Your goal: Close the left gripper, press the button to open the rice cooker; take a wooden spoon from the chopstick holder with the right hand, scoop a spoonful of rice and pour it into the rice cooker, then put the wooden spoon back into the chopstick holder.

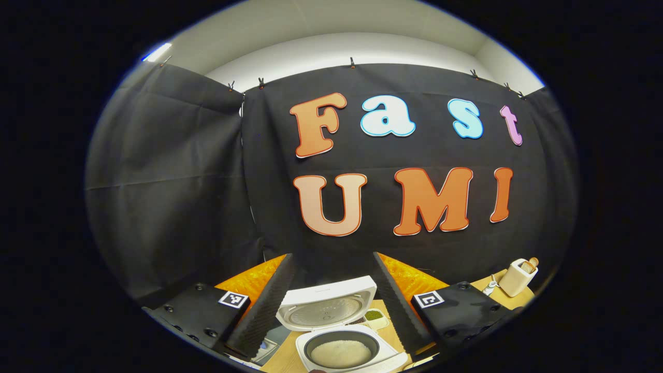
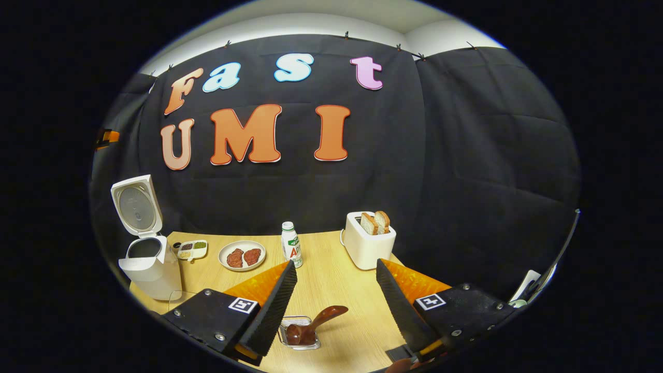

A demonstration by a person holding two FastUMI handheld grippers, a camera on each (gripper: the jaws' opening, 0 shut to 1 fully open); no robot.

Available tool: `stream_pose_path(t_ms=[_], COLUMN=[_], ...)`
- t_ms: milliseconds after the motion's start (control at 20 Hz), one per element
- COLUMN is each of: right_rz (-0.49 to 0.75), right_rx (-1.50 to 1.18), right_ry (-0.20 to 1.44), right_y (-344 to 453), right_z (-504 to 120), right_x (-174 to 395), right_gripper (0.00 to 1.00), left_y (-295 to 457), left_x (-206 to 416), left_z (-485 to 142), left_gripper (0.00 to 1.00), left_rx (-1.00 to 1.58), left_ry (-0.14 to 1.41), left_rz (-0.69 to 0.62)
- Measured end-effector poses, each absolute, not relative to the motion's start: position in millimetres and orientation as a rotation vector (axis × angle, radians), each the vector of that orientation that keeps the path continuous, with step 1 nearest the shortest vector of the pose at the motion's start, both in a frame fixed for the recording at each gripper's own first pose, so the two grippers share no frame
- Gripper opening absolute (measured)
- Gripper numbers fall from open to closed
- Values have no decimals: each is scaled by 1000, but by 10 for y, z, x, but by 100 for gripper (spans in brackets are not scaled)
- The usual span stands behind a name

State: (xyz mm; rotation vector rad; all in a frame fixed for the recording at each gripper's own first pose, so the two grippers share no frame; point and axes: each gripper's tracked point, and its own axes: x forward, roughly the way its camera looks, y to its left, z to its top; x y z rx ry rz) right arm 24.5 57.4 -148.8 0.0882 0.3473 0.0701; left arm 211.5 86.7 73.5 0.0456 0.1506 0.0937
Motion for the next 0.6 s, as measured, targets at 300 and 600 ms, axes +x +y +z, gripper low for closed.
stream_pose_path(t_ms=[300,600], right_rz=[44,6], right_rx=[111,98], right_ry=[352,360], right_y=[474,343], right_z=[-1479,-1474], right_x=[288,329], right_gripper=[95,95], left_y=[960,1086], left_x=[2781,3201], left_z=[348,-271], left_gripper=[100,100], left_rx=[-13,-39], left_ry=[264,410], left_rz=[92,103])
